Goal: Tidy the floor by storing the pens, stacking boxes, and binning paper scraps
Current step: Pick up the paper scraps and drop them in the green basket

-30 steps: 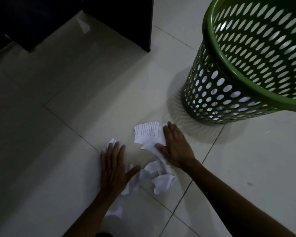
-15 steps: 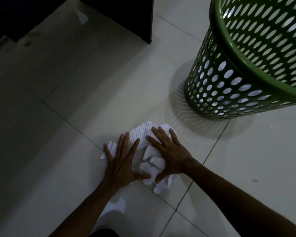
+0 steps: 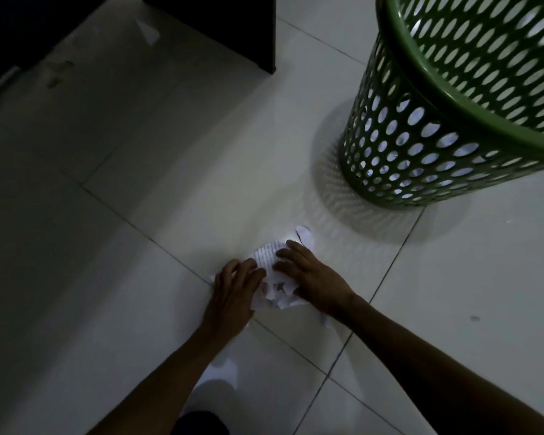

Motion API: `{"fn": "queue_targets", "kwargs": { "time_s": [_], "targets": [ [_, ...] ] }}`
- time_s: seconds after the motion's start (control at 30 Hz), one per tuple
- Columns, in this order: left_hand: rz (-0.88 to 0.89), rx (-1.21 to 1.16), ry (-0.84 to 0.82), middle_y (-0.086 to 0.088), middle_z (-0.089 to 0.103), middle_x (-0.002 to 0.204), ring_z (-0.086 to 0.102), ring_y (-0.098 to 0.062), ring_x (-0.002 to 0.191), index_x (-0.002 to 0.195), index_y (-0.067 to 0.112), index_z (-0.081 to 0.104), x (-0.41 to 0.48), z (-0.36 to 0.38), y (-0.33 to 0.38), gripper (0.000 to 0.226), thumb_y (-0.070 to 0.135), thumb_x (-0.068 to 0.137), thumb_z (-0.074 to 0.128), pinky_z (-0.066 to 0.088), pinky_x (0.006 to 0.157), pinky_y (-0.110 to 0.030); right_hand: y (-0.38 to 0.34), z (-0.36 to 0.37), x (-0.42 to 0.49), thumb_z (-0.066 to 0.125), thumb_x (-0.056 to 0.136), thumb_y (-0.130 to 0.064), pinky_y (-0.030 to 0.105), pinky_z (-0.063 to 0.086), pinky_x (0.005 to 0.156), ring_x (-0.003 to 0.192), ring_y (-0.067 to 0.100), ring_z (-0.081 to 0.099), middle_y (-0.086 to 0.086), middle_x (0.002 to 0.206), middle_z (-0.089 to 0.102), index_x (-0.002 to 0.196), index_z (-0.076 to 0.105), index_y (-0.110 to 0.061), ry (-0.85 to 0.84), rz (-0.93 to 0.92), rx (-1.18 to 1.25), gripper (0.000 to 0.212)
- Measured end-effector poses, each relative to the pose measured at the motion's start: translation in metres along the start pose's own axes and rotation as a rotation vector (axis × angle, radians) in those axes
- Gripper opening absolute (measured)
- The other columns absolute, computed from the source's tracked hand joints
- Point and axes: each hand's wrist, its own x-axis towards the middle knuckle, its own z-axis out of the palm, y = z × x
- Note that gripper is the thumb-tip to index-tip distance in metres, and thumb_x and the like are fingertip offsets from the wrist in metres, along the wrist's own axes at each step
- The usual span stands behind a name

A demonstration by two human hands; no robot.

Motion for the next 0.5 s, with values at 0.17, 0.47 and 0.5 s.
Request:
{"fn": "queue_targets", "kwargs": {
  "time_s": [0.17,0.47,0.5],
  "targets": [
    [-0.005,-0.006,-0.081,-0.005,0.055,0.114,0.046,-0.026,0.100,0.109,0.016,0.055,0.007,-0.009,0.008,0.053,0.003,0.059,0.071,0.050,0.079,-0.039,0.009,-0.011,-0.021,0.061,0.083,-0.056,0.038,0.019,0.119,0.148,0.022,0.015,0.004,0.159,0.021,0.143,0.043,-0.017,0.167,-0.013,-0.021,0.074],
    [-0.012,0.104,-0.191,0.003,0.056,0.081,0.052,-0.021,0.073,0.084,0.022,0.057,0.018,-0.024,0.022,0.042,0.010,0.048,0.076,0.040,0.064,-0.032,0.020,0.009,-0.028,0.037,0.057,-0.097,0.038,-0.013,0.118,0.148,0.023,-0.015,0.008,0.161,-0.008,0.153,0.006,-0.014,-0.007,0.180,-0.227,0.130],
    [0.011,0.130,-0.203,0.003,0.055,0.078,0.051,-0.021,0.070,0.081,0.022,0.053,0.019,-0.024,0.023,0.043,0.009,0.046,0.073,0.035,0.063,-0.032,0.019,0.013,-0.026,0.039,0.062,-0.094,0.037,-0.012,0.119,0.147,0.021,-0.016,0.006,0.161,-0.007,0.153,0.004,-0.015,0.014,0.179,-0.200,0.126]
  ]
}}
